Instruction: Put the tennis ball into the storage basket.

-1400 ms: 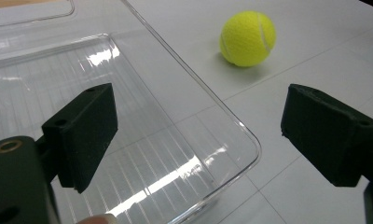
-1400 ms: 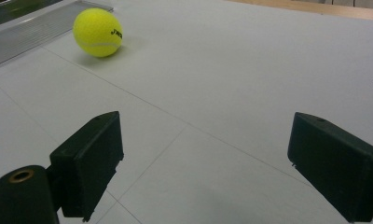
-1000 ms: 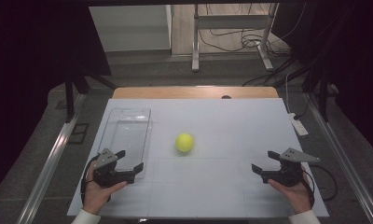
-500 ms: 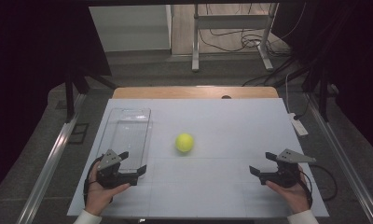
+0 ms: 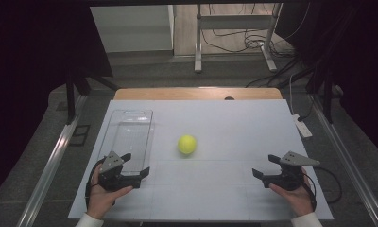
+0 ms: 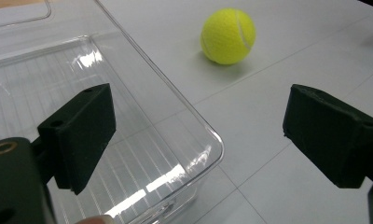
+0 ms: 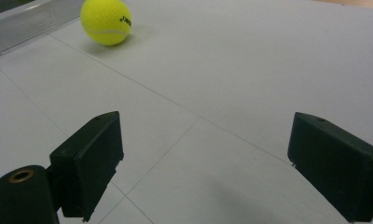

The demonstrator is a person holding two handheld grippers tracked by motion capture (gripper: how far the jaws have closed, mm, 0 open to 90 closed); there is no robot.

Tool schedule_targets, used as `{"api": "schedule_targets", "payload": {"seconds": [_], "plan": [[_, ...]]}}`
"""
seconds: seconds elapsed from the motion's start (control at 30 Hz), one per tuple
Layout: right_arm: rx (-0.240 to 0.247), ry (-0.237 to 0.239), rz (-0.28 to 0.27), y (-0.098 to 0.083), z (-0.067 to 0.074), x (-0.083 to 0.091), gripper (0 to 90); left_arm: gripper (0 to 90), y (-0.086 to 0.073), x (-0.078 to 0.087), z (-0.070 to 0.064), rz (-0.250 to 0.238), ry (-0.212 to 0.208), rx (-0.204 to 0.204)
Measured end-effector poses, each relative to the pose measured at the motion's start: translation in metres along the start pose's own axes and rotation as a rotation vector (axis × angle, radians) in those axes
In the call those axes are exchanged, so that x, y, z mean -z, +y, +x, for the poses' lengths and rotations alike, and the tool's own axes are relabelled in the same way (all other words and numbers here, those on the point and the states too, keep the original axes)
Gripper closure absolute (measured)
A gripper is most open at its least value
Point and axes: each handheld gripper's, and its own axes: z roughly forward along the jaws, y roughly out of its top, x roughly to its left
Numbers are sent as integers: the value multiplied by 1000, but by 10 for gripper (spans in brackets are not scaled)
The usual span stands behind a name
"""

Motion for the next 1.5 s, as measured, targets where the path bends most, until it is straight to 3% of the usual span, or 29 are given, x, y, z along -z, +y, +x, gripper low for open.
{"api": "schedule_targets", "payload": {"seconds": [0.6,1.27,1.5], "plan": [[3,8,-1,0,-1,-3,107,100,3,-2,-2,6,10,15],[-15,19,-5,-5,-1,0,109,97,21,-7,-2,14,-9,11],[-20,25,3,-4,-2,-5,111,98,33,-6,-5,0,-7,-17]]}}
